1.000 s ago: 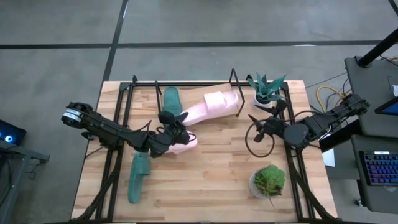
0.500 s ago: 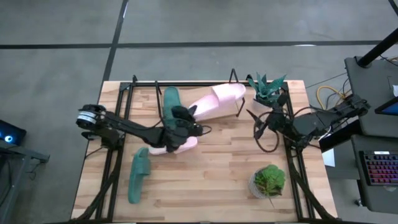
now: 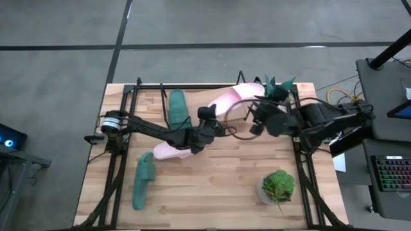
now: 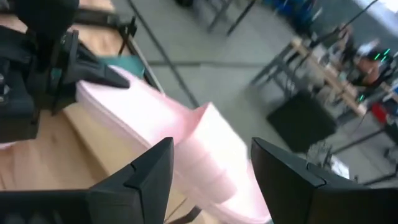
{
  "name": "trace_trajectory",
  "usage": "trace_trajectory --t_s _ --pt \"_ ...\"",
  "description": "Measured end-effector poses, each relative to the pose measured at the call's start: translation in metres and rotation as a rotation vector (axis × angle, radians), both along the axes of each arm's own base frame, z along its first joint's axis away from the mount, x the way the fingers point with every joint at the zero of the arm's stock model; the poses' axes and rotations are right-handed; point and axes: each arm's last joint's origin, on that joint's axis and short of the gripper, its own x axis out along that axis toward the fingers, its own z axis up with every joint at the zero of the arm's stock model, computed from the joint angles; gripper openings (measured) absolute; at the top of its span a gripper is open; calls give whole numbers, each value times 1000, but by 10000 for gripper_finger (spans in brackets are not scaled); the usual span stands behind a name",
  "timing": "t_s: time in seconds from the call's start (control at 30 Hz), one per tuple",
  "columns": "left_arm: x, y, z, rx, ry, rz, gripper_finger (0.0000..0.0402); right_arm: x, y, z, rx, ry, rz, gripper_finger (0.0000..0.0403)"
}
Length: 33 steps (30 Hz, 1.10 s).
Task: Pick and place slides into the shelf
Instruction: Put the right pink slide on the shelf
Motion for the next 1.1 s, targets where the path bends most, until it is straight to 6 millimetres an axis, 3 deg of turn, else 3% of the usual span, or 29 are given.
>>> trace_trajectory --t_s 0.57,1.1 --pt "4 8 12 5 -16 21 42 78 -47 10 86 253 -150 203" --pt "3 10 12 14 2 42 42 116 -85 0 131 453 -233 203"
